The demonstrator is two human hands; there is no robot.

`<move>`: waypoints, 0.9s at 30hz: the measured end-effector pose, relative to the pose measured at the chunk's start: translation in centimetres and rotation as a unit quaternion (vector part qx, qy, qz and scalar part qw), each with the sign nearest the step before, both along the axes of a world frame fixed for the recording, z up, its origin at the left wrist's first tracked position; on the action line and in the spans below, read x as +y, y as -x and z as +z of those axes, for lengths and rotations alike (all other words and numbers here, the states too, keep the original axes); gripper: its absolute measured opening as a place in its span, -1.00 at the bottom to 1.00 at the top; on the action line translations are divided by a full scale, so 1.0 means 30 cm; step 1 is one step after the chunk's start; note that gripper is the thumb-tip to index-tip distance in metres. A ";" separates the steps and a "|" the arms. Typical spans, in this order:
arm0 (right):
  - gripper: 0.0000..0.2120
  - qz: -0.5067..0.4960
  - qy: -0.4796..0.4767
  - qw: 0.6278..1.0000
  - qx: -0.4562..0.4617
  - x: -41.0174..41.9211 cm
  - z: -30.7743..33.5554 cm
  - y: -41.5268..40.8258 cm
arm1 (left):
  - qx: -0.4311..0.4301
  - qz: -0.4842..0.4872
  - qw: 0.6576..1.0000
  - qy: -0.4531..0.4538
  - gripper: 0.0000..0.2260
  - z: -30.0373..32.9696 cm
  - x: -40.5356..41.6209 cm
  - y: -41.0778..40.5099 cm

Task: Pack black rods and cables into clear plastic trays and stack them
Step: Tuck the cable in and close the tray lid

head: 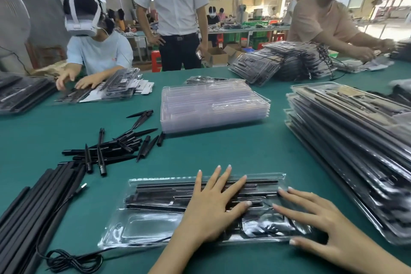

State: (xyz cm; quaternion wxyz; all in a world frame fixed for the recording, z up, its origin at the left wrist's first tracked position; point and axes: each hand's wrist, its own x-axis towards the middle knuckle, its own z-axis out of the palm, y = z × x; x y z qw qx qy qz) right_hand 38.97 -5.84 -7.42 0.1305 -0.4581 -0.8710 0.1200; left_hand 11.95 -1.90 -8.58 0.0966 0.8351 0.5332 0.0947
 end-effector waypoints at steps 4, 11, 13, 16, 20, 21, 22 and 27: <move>-0.46 0.014 0.038 0.999 0.028 0.019 0.038 0.002 | -0.022 -0.089 0.996 0.009 -0.45 0.021 -0.019 0.005; -0.32 -0.001 0.029 0.997 0.078 0.030 0.062 -0.006 | 0.021 -0.127 0.992 0.011 -0.35 0.025 -0.018 0.008; -0.40 0.007 -0.013 0.997 0.075 0.019 0.063 -0.003 | 0.011 -0.130 0.991 0.022 -0.29 0.032 -0.018 0.012; -0.50 0.046 -0.181 0.982 0.023 0.012 0.040 0.009 | -0.016 -0.118 0.991 0.057 -0.22 0.048 -0.029 -0.007; -0.48 0.078 -0.332 0.940 -0.029 0.012 -0.013 0.013 | -0.020 -0.087 0.994 0.056 -0.23 0.041 -0.057 -0.066; -0.47 0.078 -0.337 0.938 -0.031 0.012 -0.015 0.015 | -0.021 -0.082 0.995 0.054 -0.25 0.039 -0.058 -0.071; -0.45 0.078 -0.336 0.938 -0.030 0.012 -0.011 0.019 | -0.023 -0.080 0.995 0.056 -0.26 0.038 -0.058 -0.073; -0.38 0.093 -0.345 0.930 -0.083 0.020 -0.002 0.027 | -0.018 -0.078 0.996 0.051 -0.32 0.039 -0.064 -0.071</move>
